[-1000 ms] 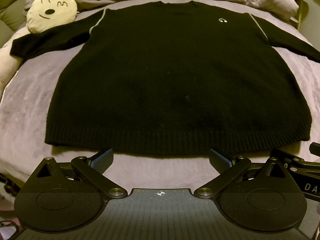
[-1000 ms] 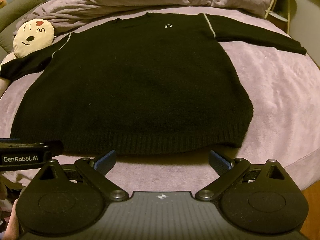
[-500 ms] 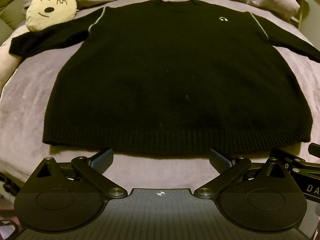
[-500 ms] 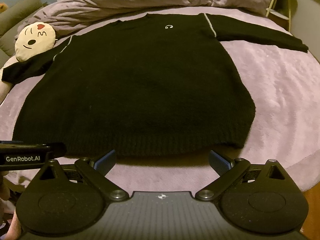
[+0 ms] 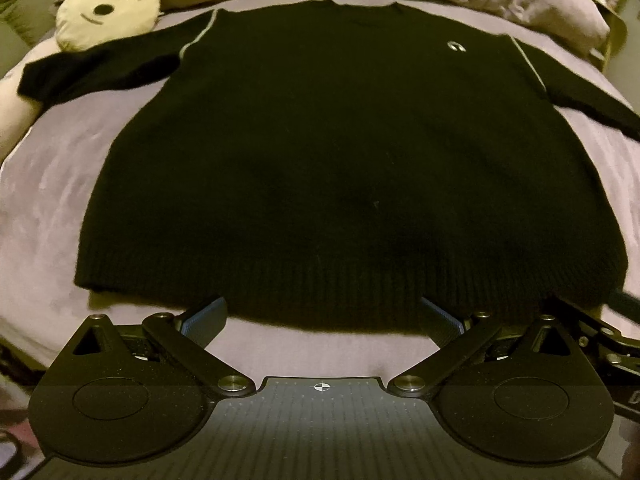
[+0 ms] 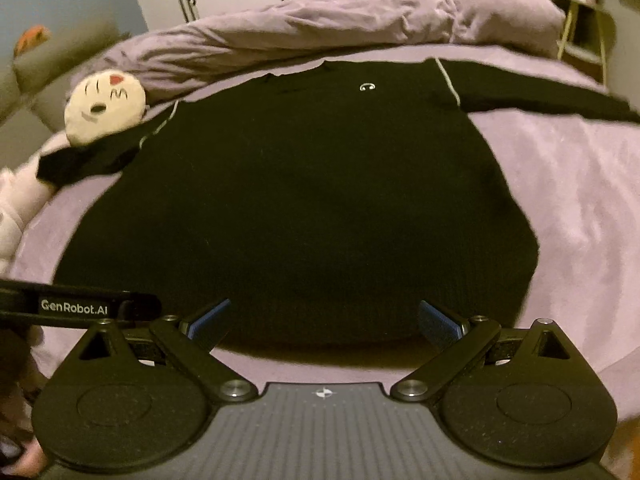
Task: Fold small clothes
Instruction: 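Reach the right gripper to a sweater sleeve cuff and grasp it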
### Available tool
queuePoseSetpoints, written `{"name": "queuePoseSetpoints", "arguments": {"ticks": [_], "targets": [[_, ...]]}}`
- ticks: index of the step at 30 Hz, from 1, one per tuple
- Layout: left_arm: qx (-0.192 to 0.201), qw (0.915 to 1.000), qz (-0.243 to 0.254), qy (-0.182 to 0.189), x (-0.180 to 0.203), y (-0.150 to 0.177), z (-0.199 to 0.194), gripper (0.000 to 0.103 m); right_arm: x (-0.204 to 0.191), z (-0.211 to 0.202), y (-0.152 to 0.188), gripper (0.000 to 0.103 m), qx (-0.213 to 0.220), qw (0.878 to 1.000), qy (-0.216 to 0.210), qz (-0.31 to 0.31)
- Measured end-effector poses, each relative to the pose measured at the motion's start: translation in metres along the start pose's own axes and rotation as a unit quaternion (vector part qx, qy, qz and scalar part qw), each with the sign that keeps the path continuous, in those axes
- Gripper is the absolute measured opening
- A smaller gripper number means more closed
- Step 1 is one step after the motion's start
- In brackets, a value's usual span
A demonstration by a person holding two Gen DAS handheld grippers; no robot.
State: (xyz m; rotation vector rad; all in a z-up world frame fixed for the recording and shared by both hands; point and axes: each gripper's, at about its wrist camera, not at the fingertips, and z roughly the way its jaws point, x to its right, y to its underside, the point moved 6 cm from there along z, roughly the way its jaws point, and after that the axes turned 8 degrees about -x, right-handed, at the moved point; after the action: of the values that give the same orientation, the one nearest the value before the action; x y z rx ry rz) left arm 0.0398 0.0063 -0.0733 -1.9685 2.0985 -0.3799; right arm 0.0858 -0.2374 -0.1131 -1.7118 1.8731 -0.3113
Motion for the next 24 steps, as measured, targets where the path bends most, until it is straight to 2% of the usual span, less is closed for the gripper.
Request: {"name": "queuePoseSetpoints", "arguments": {"ticks": [3,5,9,12,13,16,18,20,24], "targets": [[0.002,0.9998,-0.018,0.0,-0.005,-0.005,0.006,0.103,0.011,0.009,-0.005,0.099,-0.011,0.999,-0.012,0.036],[0.003,0.9997,-0.022,-0.006,-0.009,-0.008,0.012,0.103,0.021,0.013,-0.011,0.099,-0.001,0.998,-0.031,0.055],[0.001,0.9994,-0.013,-0.032,-0.008,-0.018,0.03,0.103,0.06,0.016,-0.041,0.099,0.059,0.994,-0.044,0.085],[0.003,0.9996,-0.027,-0.012,-0.005,-0.035,0.043,0.103,0.113,0.018,-0.076,0.098,0.108,0.985,-0.038,0.133],[0.007,0.9992,-0.039,-0.002,-0.004,-0.043,0.047,0.103,0.136,0.02,-0.089,0.097,0.122,0.98,-0.033,0.154],[0.023,0.9973,-0.064,0.026,-0.001,-0.067,0.057,0.103,0.209,0.025,-0.123,0.083,0.152,0.963,-0.012,0.222],[0.035,0.9954,-0.082,0.035,-0.001,-0.084,0.066,0.103,0.257,0.029,-0.141,0.063,0.16,0.95,0.003,0.267],[0.04,0.9935,-0.099,0.038,-0.001,-0.098,0.074,0.103,0.305,0.033,-0.156,0.052,0.169,0.934,0.014,0.313],[0.046,0.9926,-0.107,0.033,0.009,-0.117,0.094,0.103,0.389,0.044,-0.178,0.052,0.19,0.903,0.042,0.382]]}}
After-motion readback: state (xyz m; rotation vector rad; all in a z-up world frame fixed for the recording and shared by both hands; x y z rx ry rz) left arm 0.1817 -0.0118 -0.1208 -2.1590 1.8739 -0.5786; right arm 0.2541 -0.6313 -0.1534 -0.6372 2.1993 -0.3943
